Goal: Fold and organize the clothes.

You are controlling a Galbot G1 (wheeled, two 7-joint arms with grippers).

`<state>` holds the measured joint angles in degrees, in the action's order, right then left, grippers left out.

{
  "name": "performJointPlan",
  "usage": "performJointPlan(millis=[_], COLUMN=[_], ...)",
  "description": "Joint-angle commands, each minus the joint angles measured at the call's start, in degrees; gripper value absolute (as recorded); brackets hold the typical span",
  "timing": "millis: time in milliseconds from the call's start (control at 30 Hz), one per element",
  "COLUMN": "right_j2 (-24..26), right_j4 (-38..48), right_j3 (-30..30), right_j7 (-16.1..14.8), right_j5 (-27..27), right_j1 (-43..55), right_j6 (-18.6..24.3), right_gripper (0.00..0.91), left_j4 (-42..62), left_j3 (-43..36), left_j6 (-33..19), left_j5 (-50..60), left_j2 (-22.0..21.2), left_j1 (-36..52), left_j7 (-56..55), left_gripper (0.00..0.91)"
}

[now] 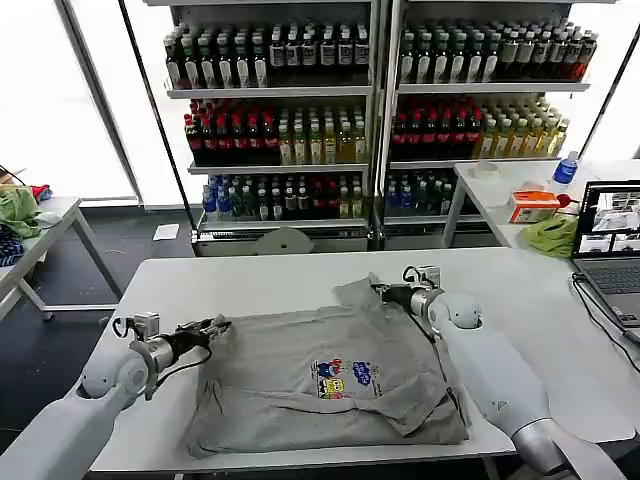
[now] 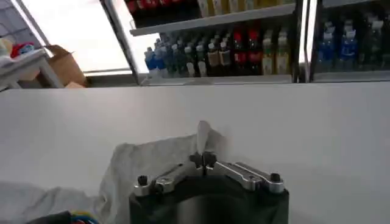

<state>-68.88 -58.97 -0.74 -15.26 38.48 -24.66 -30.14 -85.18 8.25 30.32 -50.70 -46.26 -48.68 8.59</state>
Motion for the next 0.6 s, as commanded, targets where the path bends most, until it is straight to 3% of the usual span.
performJointPlan(millis=[33, 400, 600], right_j2=[0.0, 0.8, 2.5], right_j4=[-0.4, -3.5, -10.0], right_j3=[0.0, -1.0, -2.7], right_j7=[0.0, 0.5, 1.1], right_j5=[0.8, 4.5, 8.1], right_j1=[0.0, -0.9, -3.0], right_j6=[0.1, 0.3, 0.3], right_gripper=[0.000, 0.000, 0.000], left_j4=[0.0, -0.8, -3.8], left_j3=[-0.1, 0.1, 1.2], left_j6=[-0.6, -2.6, -2.6], left_j5=[-0.1, -1.3, -2.5], left_j2=[-0.1, 0.1, 1.3], left_j1=[0.2, 0.7, -0.3], left_j7=[-0.3, -1.6, -2.7], left_gripper=[0.010, 0.010, 0.010])
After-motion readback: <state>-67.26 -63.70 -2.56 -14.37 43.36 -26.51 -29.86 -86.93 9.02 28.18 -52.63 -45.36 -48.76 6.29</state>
